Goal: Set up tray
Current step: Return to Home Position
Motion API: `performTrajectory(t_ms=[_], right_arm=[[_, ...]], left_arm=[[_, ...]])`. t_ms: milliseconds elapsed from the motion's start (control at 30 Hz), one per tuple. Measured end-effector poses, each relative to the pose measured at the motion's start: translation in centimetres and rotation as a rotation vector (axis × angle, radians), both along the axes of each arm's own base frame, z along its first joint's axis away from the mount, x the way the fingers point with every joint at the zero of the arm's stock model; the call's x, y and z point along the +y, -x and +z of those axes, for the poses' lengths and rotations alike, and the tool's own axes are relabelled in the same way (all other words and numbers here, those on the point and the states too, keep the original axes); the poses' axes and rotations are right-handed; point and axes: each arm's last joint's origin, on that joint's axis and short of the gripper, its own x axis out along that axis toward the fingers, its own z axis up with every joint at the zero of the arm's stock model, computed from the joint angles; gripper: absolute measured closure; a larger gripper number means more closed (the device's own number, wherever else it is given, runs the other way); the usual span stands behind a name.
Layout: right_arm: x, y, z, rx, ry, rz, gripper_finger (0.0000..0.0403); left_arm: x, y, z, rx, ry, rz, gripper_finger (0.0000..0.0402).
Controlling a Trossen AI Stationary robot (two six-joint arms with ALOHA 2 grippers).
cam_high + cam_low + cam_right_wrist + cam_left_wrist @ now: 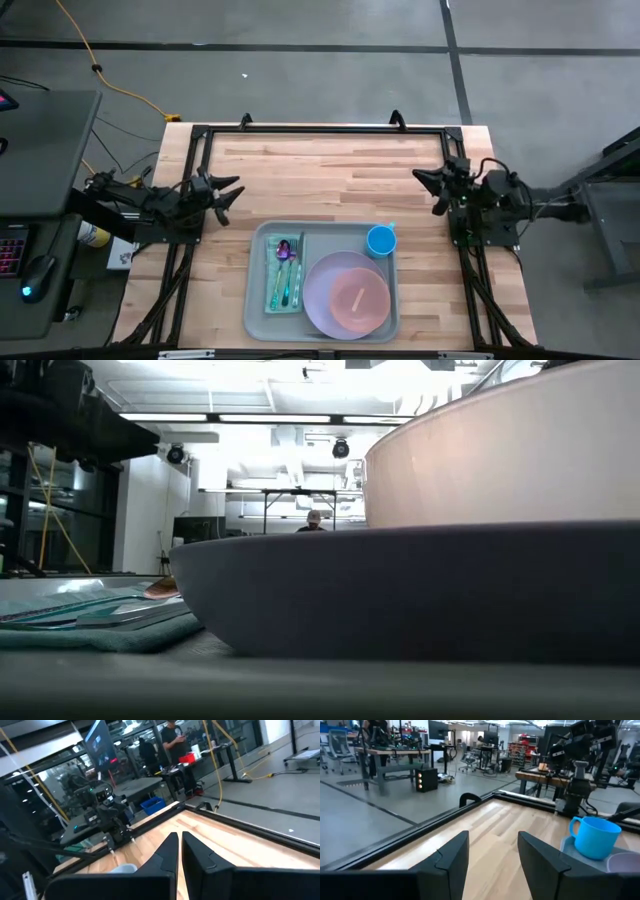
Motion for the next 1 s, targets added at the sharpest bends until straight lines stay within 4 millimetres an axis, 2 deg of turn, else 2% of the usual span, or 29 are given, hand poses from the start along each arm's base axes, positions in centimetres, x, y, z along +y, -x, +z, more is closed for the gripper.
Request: performTrajectory(t_ms=[367, 600, 767, 1000], right_arm=[[-1.0, -0.1, -0.2, 0.011, -0.010, 0.054, 0.0403], [-1.1, -1.0, -3.5, -0.012, -0.051, 0.045, 0.0403], [-1.2, -1.2, -4.5, -0.050, -0.046, 0.039, 0.0403], [-1.2, -1.4, -5.8, -0.011, -0.058, 0.048, 0.0403]], left_arm=[[1.2, -0.3, -0.1, 0.070, -0.101, -0.028, 0.0202], [1.4, -0.3, -0.2, 0.090, -0.123, 0.004, 0.0202], [1.4, -0.3, -0.3, 0.105, -0.134, 0.015, 0.0202], [1.3, -0.1, -2.1, 0.306, -0.151, -0.039, 0.0202]])
